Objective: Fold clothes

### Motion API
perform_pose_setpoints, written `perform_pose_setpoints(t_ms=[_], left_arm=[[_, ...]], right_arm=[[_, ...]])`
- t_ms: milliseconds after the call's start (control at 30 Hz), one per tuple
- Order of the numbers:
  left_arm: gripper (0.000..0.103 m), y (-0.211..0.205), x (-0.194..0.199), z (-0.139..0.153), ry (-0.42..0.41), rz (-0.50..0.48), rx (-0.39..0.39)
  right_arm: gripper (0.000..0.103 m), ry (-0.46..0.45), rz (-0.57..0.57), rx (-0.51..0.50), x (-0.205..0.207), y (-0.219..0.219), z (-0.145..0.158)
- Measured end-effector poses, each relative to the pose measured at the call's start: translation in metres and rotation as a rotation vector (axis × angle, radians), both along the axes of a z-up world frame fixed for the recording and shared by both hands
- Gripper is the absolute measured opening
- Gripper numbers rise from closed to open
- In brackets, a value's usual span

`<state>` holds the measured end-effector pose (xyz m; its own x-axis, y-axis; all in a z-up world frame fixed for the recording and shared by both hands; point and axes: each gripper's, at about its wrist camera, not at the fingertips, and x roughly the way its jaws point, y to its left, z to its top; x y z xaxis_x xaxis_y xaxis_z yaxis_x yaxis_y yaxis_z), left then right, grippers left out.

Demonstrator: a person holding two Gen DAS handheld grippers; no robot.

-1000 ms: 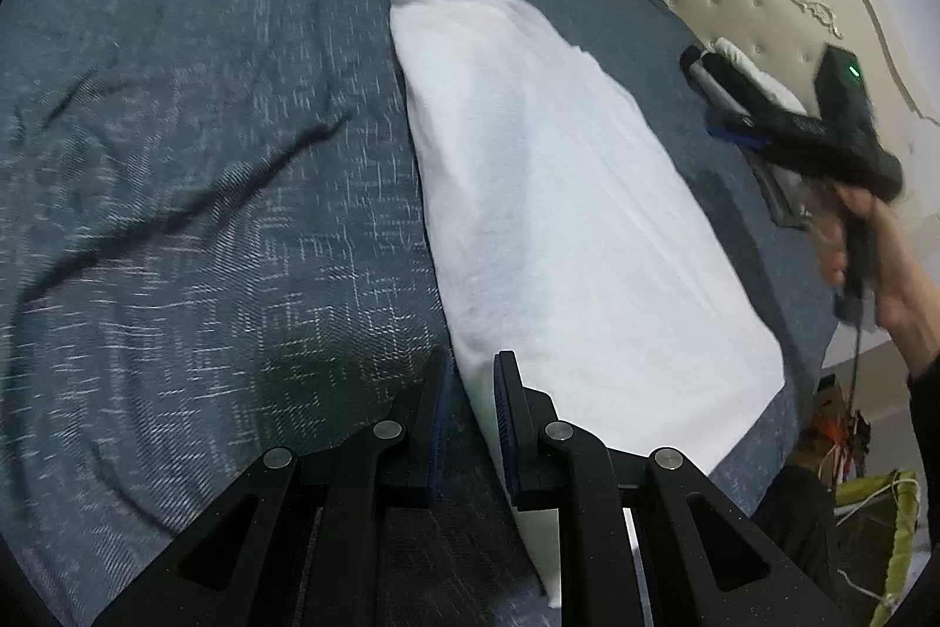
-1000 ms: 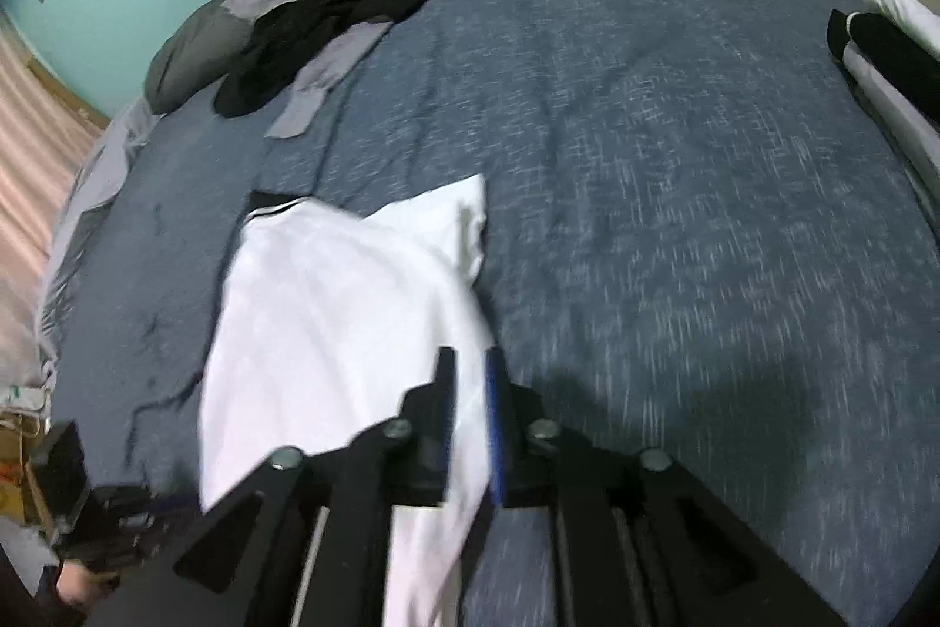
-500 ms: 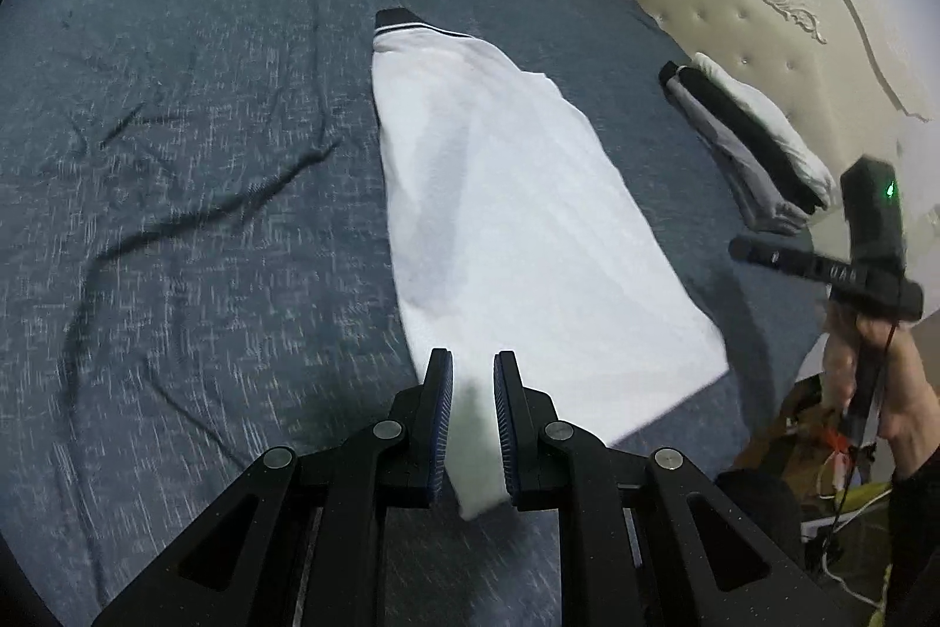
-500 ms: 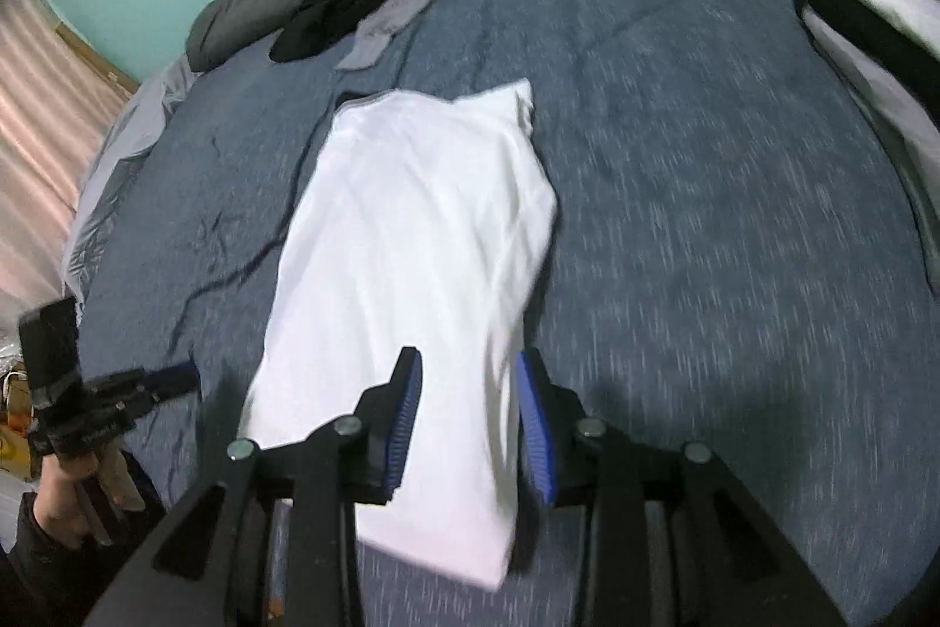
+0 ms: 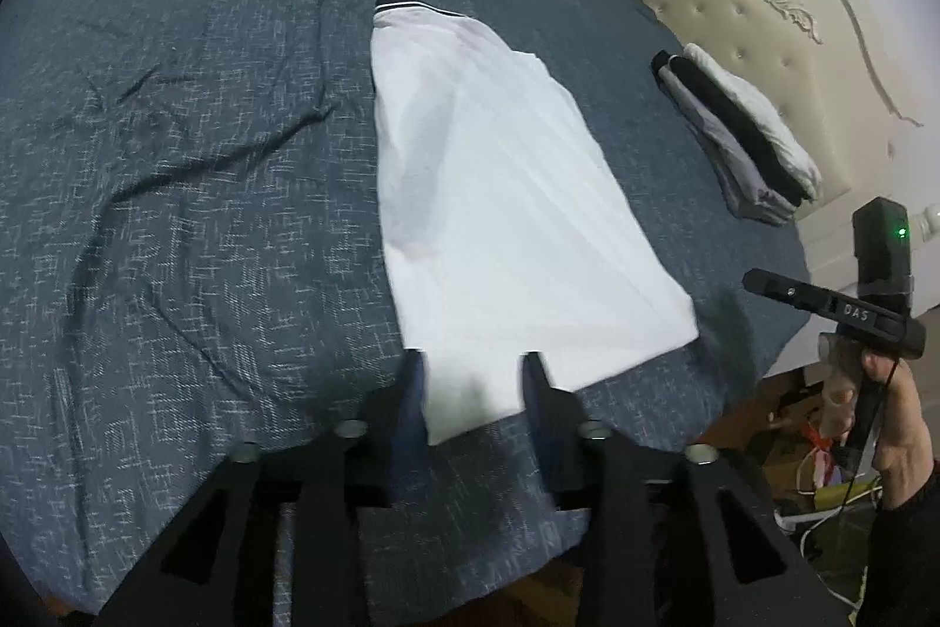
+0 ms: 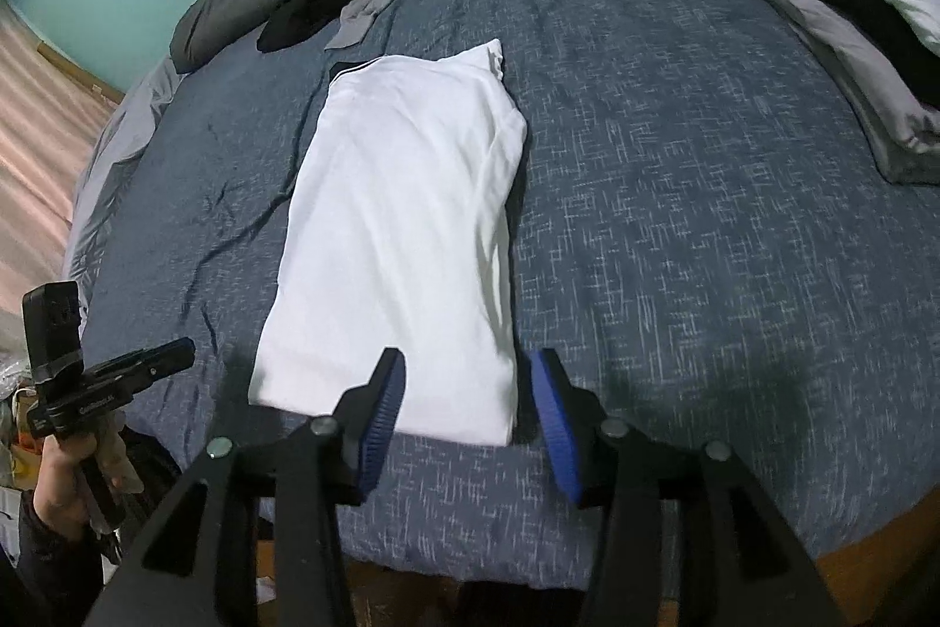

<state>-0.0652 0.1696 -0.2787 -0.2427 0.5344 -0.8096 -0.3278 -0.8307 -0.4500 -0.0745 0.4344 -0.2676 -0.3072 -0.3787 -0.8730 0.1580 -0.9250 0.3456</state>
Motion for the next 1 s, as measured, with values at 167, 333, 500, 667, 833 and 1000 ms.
perform_pose_setpoints(t_ms=[167,333,500,667,833,1000], left_arm=[[0.045,-0.002,0.002,-0.013,-0.039,0.013,0.007],[0.046,-0.009,0.004,-0.03,-0.089,0.029,0.02],[0.051,-0.013,0.006,-0.048,-0.138,0.041,0.033],[0.053,-0.011,0.004,-0.063,-0.172,0.037,0.033],[0.058,-0.007,0.002,-0.076,-0.203,0.046,0.038],[0.062,-0.004,0.0,-0.078,-0.211,0.058,0.052]], right_arm=[[0.049,-0.019,-0.024,0.03,0.009,-0.004,0.0],[0.054,-0.035,-0.048,0.041,0.015,-0.006,0.001],[0.057,-0.044,-0.046,0.06,0.015,-0.01,0.0],[0.057,-0.068,-0.038,0.057,0.012,-0.011,-0.014],[0.057,-0.111,-0.03,0.051,0.003,-0.008,-0.037],[0.061,-0.149,-0.03,0.03,-0.003,-0.005,-0.056]])
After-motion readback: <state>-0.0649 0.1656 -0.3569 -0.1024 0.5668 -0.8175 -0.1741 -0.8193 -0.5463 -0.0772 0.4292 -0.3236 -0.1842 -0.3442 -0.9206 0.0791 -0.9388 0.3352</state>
